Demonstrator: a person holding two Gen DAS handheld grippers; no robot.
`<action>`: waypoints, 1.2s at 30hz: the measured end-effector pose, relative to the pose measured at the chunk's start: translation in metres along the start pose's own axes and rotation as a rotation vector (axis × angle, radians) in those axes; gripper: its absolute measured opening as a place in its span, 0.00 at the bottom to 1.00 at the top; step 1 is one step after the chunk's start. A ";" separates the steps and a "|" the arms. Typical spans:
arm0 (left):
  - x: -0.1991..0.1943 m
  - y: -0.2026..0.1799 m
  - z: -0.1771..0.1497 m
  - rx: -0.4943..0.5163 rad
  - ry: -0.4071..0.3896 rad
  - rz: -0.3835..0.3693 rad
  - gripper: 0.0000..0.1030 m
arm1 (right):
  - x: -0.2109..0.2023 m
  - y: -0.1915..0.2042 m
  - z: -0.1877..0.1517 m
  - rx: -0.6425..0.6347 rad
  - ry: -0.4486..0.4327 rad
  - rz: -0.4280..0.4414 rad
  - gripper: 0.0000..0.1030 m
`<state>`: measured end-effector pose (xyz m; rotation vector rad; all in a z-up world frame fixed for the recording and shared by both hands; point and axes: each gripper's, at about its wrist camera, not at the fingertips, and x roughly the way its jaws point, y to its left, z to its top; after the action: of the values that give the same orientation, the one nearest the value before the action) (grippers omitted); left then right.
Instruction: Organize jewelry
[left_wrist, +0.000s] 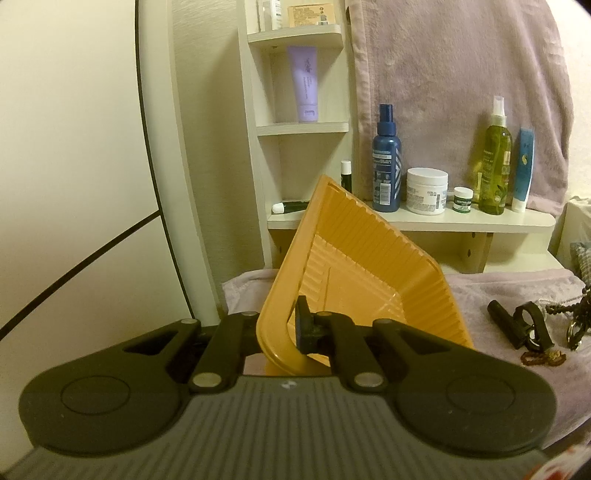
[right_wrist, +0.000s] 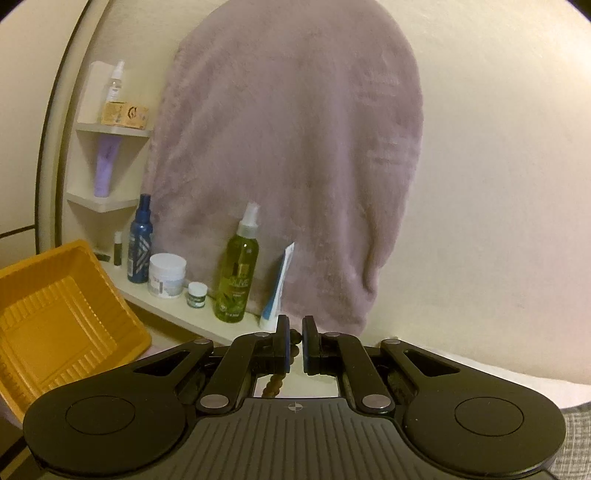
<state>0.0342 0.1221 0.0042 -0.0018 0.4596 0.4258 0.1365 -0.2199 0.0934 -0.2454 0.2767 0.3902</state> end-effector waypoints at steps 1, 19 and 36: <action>0.000 0.000 0.000 0.000 0.000 -0.001 0.07 | 0.001 -0.001 0.002 -0.004 -0.003 -0.001 0.06; 0.001 0.001 0.002 -0.003 0.001 -0.003 0.07 | 0.057 0.013 0.012 -0.015 0.057 0.115 0.06; 0.000 -0.003 0.004 0.005 0.002 0.001 0.07 | 0.108 -0.020 -0.107 0.191 0.473 0.117 0.06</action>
<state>0.0371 0.1197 0.0081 0.0032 0.4629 0.4254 0.2170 -0.2318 -0.0367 -0.1310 0.7918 0.4153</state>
